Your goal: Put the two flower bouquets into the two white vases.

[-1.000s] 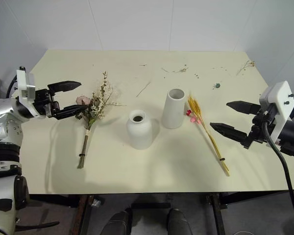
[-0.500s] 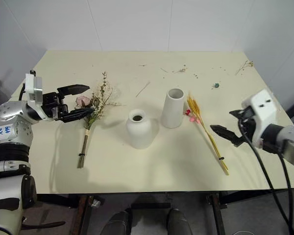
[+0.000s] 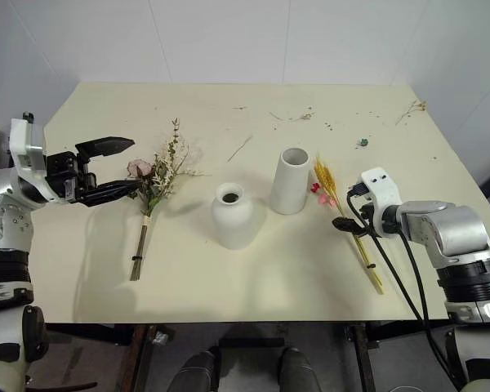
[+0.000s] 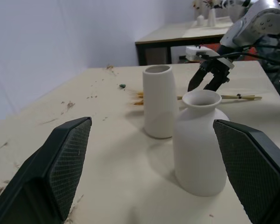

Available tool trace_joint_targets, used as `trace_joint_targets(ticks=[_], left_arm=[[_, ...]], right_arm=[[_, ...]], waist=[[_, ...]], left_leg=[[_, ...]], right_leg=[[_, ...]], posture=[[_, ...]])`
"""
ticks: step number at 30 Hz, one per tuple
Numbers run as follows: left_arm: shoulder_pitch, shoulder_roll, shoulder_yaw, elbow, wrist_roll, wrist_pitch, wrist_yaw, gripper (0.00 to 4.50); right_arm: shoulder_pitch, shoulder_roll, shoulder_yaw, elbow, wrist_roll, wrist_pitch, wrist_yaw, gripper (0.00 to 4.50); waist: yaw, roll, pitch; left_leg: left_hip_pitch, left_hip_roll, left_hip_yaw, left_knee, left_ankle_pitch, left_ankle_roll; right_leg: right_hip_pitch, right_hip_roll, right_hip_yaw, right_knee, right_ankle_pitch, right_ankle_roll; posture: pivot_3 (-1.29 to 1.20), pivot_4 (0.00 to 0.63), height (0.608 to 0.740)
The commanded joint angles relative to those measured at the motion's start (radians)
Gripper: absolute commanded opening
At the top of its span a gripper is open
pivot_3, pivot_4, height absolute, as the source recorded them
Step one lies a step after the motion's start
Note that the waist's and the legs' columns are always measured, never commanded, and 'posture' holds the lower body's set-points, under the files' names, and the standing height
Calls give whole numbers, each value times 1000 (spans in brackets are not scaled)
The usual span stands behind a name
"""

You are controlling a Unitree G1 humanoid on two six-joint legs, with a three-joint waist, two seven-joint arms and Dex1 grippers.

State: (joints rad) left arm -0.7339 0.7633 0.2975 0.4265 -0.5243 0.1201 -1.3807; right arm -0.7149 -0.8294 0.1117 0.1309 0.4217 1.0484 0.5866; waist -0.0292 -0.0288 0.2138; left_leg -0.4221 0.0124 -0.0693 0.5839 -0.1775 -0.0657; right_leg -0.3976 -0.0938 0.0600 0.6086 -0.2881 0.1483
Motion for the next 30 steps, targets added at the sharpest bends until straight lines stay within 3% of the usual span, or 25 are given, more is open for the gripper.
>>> trace_joint_targets(ticks=[1,2,5,16,24,30], left_arm=[[19,24,29,-64,-29,12,13,4457],[24,27,30,-73,-31,17,14,4457],[33,33,43,-96,-36,26,28,4500],[40,38,46,-106,-36,27,46,4500],[8,27,29,-74,-28,14,45,4500],[-38,19,8,-32,-18,5,31,4500]], right_arm=[[-37,15,18,45,-55,-11,8,4500],[-45,23,23,58,-68,-10,7,4500],[-56,35,42,90,-108,-26,12,3871],[-74,75,-6,101,-147,-58,10,154],[-223,102,-88,181,-237,-212,-115,44],[-431,207,-226,265,-256,-506,-300,44]], waist=[[0,0,0],[0,0,0],[0,0,0],[-1,0,0],[-5,1,0],[-7,1,0]], left_leg=[[0,0,0,0,0,0],[0,0,0,0,0,0],[0,0,0,0,0,0],[0,0,0,1,0,0],[0,0,0,0,0,0],[0,0,0,-3,0,0]], right_leg=[[0,0,0,0,0,0],[0,0,0,0,0,0],[0,0,0,1,0,0],[0,0,0,2,0,0],[-1,0,0,2,0,0],[-4,1,0,2,0,0]], posture=[[0,150,740],[0,150,740],[0,150,740],[0,150,740],[0,150,740],[0,150,740]])
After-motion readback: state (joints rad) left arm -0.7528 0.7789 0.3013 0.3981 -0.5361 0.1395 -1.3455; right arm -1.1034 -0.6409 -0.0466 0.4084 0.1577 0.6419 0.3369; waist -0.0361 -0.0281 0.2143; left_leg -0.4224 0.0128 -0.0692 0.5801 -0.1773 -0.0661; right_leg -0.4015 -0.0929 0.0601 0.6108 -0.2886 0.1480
